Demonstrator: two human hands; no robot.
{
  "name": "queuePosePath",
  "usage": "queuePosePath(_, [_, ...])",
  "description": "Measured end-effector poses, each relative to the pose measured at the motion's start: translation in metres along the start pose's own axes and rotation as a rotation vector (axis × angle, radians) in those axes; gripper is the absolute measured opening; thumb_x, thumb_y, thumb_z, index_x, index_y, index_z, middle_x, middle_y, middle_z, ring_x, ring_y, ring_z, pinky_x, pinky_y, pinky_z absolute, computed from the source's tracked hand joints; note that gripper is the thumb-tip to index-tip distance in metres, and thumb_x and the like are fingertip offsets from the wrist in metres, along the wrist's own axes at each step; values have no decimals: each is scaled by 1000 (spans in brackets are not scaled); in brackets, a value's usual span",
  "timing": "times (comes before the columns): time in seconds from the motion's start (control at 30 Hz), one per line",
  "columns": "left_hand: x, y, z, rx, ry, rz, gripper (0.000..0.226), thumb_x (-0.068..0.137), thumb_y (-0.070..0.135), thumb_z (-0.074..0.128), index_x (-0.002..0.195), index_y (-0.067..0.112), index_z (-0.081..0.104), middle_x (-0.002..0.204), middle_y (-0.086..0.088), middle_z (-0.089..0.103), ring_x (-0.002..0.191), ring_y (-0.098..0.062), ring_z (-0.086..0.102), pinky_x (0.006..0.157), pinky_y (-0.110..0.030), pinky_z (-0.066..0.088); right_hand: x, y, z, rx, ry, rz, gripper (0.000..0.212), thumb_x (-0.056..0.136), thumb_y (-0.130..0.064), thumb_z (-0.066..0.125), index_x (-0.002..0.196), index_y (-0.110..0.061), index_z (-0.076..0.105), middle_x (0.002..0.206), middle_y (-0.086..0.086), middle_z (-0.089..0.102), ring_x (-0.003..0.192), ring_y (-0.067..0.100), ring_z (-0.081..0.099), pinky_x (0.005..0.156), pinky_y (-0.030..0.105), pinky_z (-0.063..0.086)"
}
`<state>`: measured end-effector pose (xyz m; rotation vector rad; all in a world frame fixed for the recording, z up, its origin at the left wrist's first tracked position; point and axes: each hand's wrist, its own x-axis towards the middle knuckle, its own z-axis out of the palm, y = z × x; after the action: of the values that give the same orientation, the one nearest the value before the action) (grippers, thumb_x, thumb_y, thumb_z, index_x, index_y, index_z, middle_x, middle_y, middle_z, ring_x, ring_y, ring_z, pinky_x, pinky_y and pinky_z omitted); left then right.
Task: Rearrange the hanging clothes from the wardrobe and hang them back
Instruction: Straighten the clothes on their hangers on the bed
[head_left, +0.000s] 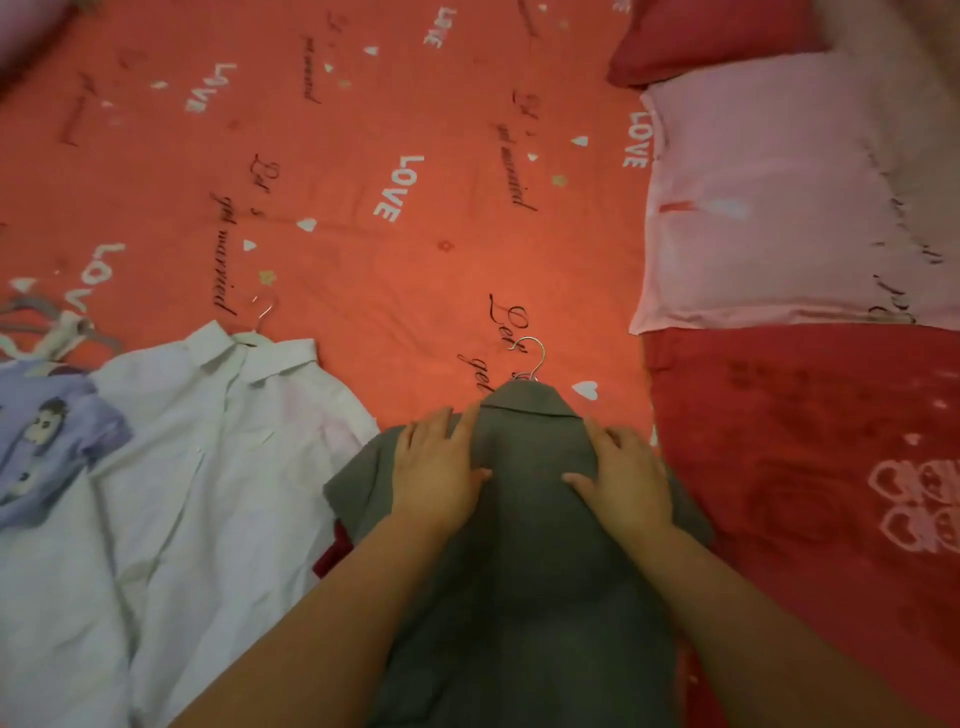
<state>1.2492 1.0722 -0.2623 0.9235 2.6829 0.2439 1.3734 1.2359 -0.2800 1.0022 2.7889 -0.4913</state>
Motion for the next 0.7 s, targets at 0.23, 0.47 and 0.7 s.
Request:
queuePosePath(0.23, [-29,-28,45,28,-202,-90,70,88,46,54,147,30,18,151,-4,25,139,-23,23,115,-40,12,-24,-16,59,43,-232,-102,63,88,-44,56,144,-26,31,134,-2,43,124,17,41,104,30,31])
queuePosePath(0.47, [-55,-57,20,5,-106,-160,66,87,46,55,144,26,29,145,-4,36,132,-25,35,111,-38,22,-40,-49,47,56,-253,-175,57,89,-41,56,140,-24,38,134,-1,44,123,18,41,104,30,31])
queuePosePath(0.7, [-112,-94,-30,1,2,-250,61,88,48,54,141,29,32,143,0,41,128,-23,40,111,-39,25,-78,-119,12,52,-222,-288,57,88,-41,58,140,-23,40,134,0,45,123,19,41,103,30,31])
